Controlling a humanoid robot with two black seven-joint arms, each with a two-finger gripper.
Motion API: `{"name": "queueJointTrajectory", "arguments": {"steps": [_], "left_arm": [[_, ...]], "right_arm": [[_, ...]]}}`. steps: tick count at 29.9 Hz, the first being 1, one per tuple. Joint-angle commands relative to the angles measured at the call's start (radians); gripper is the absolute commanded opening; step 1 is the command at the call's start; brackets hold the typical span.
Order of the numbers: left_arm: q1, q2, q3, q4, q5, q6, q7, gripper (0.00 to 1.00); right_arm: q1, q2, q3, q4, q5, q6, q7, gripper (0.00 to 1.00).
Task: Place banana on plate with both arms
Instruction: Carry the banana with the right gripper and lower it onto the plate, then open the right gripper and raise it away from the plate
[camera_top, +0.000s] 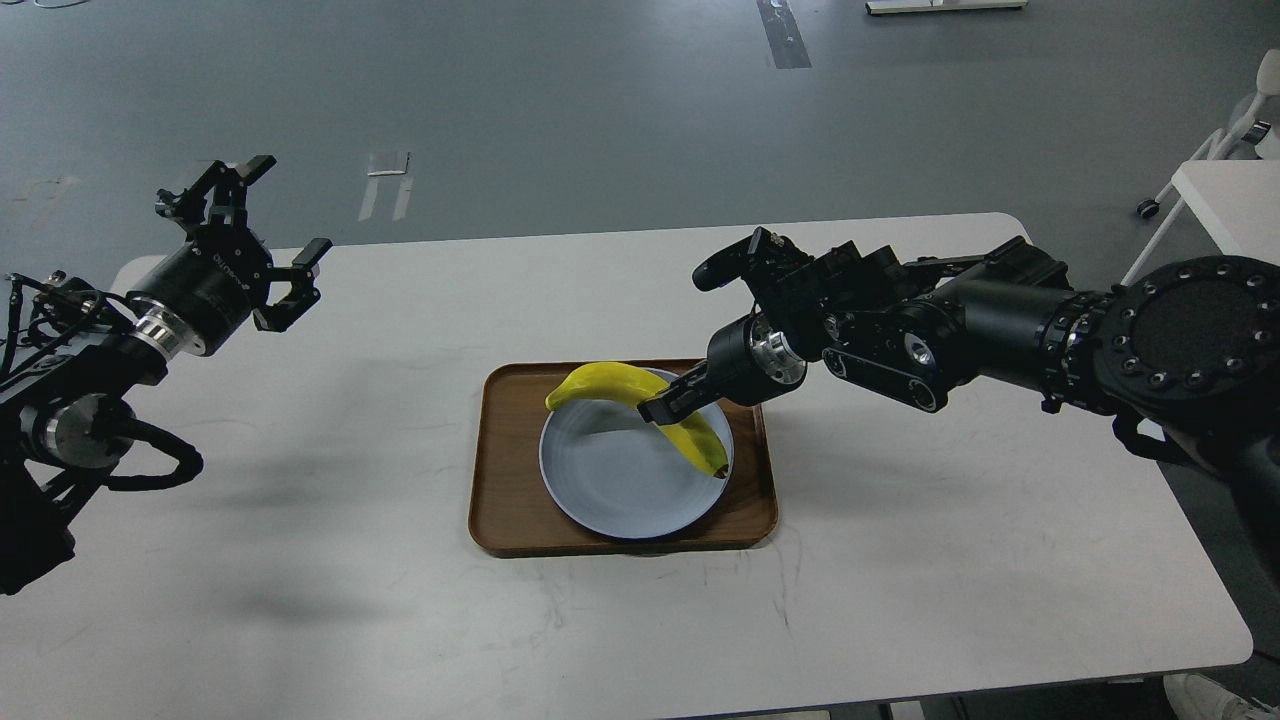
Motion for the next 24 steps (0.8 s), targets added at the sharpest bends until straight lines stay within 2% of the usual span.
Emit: {"name": "queueJointTrajectory", "arguments": {"steps": [1, 2, 7, 8, 11, 15, 19, 21, 24], "left_arm": [[0.0, 0.001, -0.012, 0.0, 0.0, 0.0, 0.001, 0.99], [0.0, 0.001, -0.015, 0.0, 0.0, 0.0, 0.002, 0.99], [0.0, 0.003, -0.015, 0.0, 0.0, 0.0, 0.002, 0.99], [0.0, 0.006, -0.015, -0.001, 0.0, 0.0, 0.002, 0.99], [0.0, 0.009, -0.015, 0.0, 0.0, 0.0, 0.002, 0.99], [0.0, 0.011, -0.016, 0.0, 0.0, 0.0, 0.004, 0.99], [0.0, 0.017, -0.018, 0.0, 0.002, 0.0, 0.004, 0.99], [0.0, 0.015, -0.016, 0.0, 0.002, 0.0, 0.004, 0.99], [0.002, 0.011, -0.016, 0.0, 0.002, 0.0, 0.004, 0.99]], "right_arm": [[-0.005, 0.0, 0.0, 0.0, 0.027, 0.0, 0.0, 0.46], [-0.005, 0.0, 0.0, 0.0, 0.03, 0.0, 0.0, 0.61], [-0.003, 0.0, 0.008, 0.0, 0.031, 0.023, 0.0, 0.87], [-0.002, 0.0, 0.014, 0.0, 0.031, 0.029, 0.0, 0.96], [0.018, 0.0, 0.028, 0.0, 0.033, 0.029, 0.0, 0.99], [0.099, -0.018, 0.164, 0.009, 0.091, 0.029, 0.0, 1.0], [0.104, -0.199, 0.398, 0.008, 0.211, 0.026, 0.0, 1.0], [0.093, -0.253, 0.471, 0.006, 0.241, 0.026, 0.0, 1.0], [0.025, -0.362, 0.609, 0.022, 0.319, 0.028, 0.0, 1.0]]}}
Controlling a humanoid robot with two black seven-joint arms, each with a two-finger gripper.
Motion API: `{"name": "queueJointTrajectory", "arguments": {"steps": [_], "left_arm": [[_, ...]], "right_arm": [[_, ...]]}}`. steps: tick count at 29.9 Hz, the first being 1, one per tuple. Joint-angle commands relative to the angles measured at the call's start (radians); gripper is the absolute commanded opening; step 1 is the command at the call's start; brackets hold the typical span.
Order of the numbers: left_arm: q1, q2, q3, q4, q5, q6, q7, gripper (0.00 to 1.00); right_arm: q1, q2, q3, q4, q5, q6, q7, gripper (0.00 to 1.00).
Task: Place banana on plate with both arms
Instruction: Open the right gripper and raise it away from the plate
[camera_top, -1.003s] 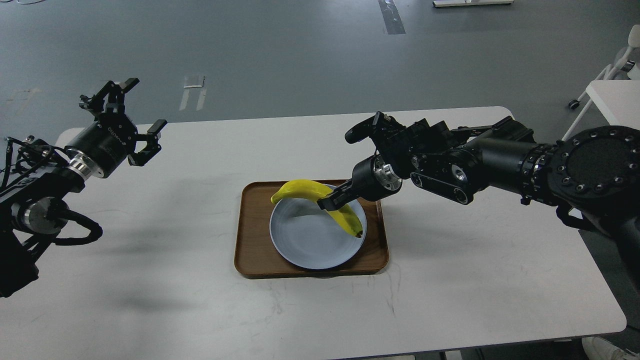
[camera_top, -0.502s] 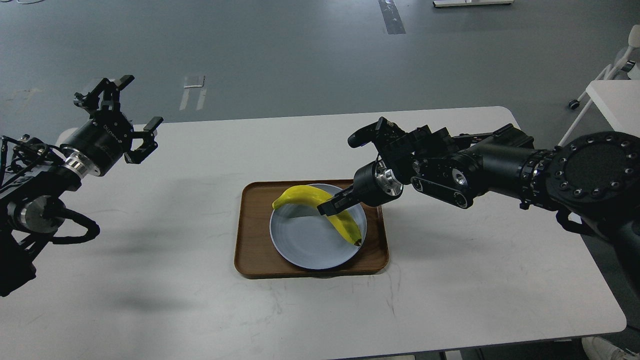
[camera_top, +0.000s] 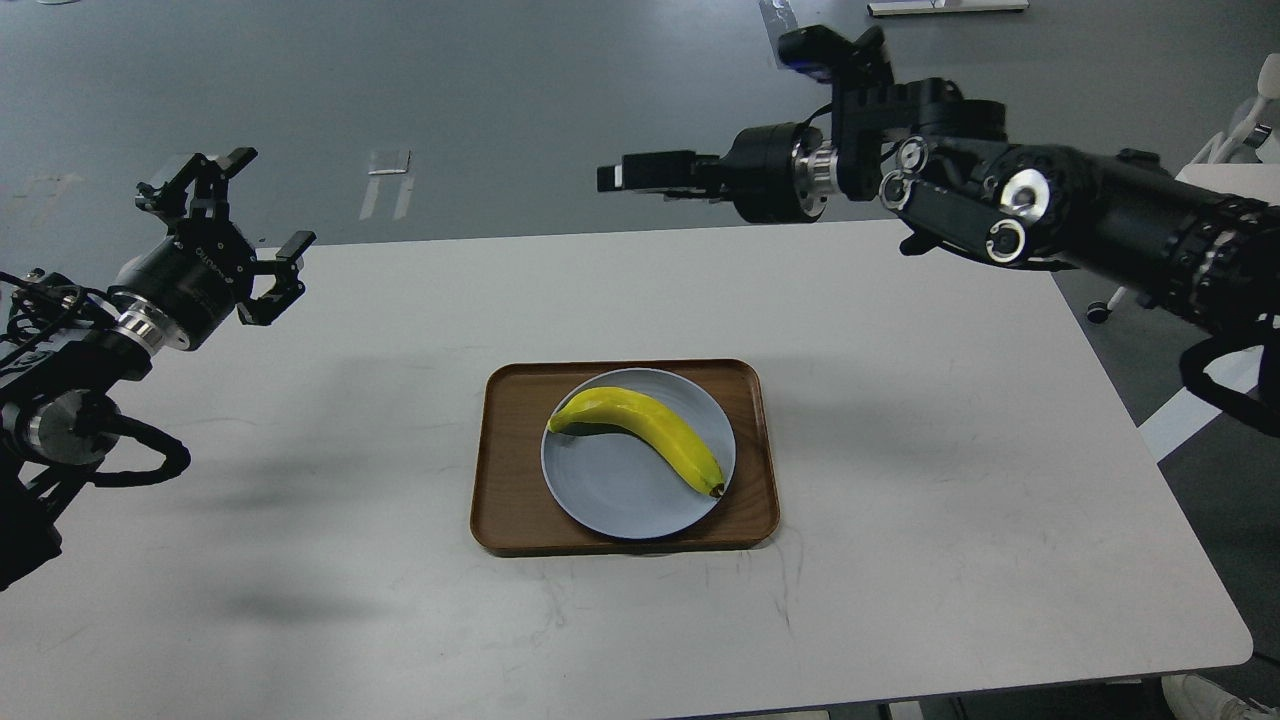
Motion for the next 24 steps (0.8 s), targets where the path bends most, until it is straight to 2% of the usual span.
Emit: {"name": "queueJointTrajectory", "arguments": {"steps": [1, 5, 8, 12, 24], "left_arm": [[0.001, -0.005, 0.003, 0.001, 0.002, 0.0, 0.0, 0.99], [0.003, -0.009, 0.003, 0.001, 0.002, 0.0, 0.0, 0.99], [0.003, -0.025, 0.003, 0.001, 0.002, 0.0, 0.0, 0.99], [0.007, -0.049, 0.004, 0.005, 0.002, 0.0, 0.001, 0.99], [0.017, -0.108, 0.003, 0.032, 0.002, 0.0, 0.001, 0.99]], "right_arm": [[-0.09, -0.131, 0.182, 0.011, 0.109, -0.001, 0.0, 1.0], [-0.195, -0.188, 0.319, 0.009, 0.25, -0.008, 0.0, 1.0], [-0.323, -0.224, 0.432, 0.009, 0.442, -0.008, 0.0, 1.0], [-0.461, -0.238, 0.483, 0.006, 0.582, -0.008, 0.0, 1.0], [-0.675, -0.228, 0.497, 0.045, 0.613, -0.002, 0.0, 1.0]]}}
